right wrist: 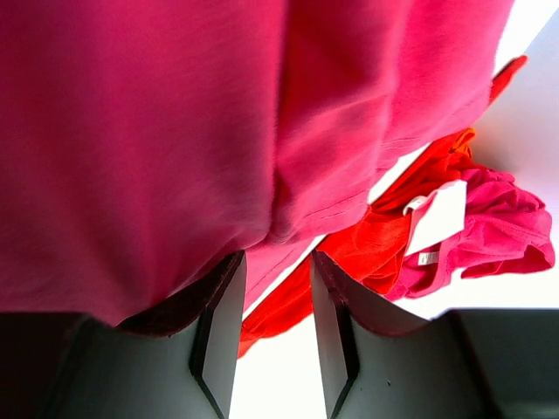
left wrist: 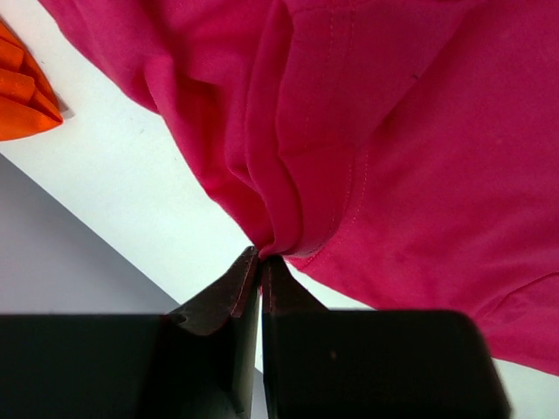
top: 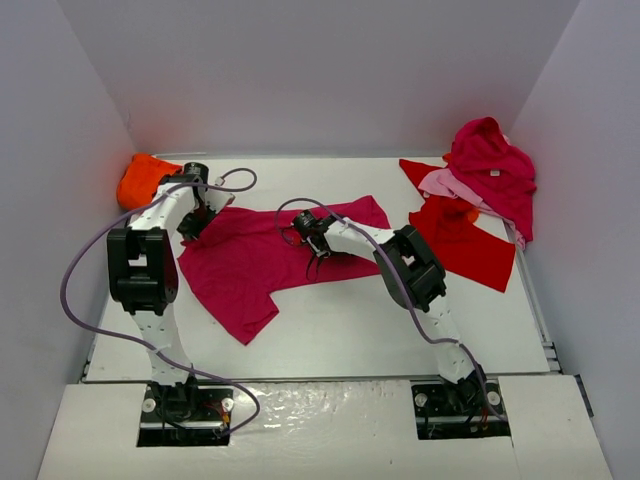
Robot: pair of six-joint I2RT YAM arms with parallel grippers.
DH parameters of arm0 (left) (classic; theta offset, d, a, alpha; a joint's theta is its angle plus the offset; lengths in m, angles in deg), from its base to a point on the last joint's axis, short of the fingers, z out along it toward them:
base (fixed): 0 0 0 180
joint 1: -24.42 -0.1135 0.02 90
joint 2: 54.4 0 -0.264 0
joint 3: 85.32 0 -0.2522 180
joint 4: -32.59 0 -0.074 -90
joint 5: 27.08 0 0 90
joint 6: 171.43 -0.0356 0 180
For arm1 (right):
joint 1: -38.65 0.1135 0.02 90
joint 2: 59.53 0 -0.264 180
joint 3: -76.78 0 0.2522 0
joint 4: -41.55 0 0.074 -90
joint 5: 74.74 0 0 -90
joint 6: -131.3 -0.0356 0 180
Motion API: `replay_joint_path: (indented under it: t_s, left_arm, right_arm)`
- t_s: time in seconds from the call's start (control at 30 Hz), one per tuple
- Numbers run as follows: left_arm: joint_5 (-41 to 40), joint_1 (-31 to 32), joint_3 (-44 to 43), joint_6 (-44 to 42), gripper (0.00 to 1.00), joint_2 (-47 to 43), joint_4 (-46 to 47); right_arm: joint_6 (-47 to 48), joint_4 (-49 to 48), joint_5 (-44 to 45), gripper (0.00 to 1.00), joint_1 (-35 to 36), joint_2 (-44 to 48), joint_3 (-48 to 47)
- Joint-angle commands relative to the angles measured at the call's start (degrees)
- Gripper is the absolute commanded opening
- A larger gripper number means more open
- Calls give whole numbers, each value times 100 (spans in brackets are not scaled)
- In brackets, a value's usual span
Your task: Fold and stack the t-shirts
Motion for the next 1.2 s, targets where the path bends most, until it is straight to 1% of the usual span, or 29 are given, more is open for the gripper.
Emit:
replay_joint_path:
  t_s: [0.0,0.13,0.23,0.57,0.73,1.0,1.07,1.17]
  left_arm:
    - [-123,-3,53,-91,0,-621,123]
    - [-130,-3,133,-145,0,-698,152]
    - [-148,-3,154,-165,0,-709,161]
    - [-189,-3,186,-174,0,-727,193]
    - [-197,-3,241,-192,0,-761,209]
    - [-177,-3,282,-165,0,-753,216]
    - [-180,-3,337,-165,0,-774,228]
    - [-208,-3,415,-179,0,-839,284]
  right_arm:
    - [-6,-276,557,33,-1,1,-170]
    - [1,-342,793,33,36,88,-157]
    - [16,-411,706,34,0,166,-131]
    - [-86,-441,577,34,57,-158,-201]
    - [-124,-476,518,36,99,-158,10]
    - [-133,-837,690,32,13,-447,66]
    - [-142,-903,722,31,7,-576,80]
    - [-142,-966,728,8,14,-728,164]
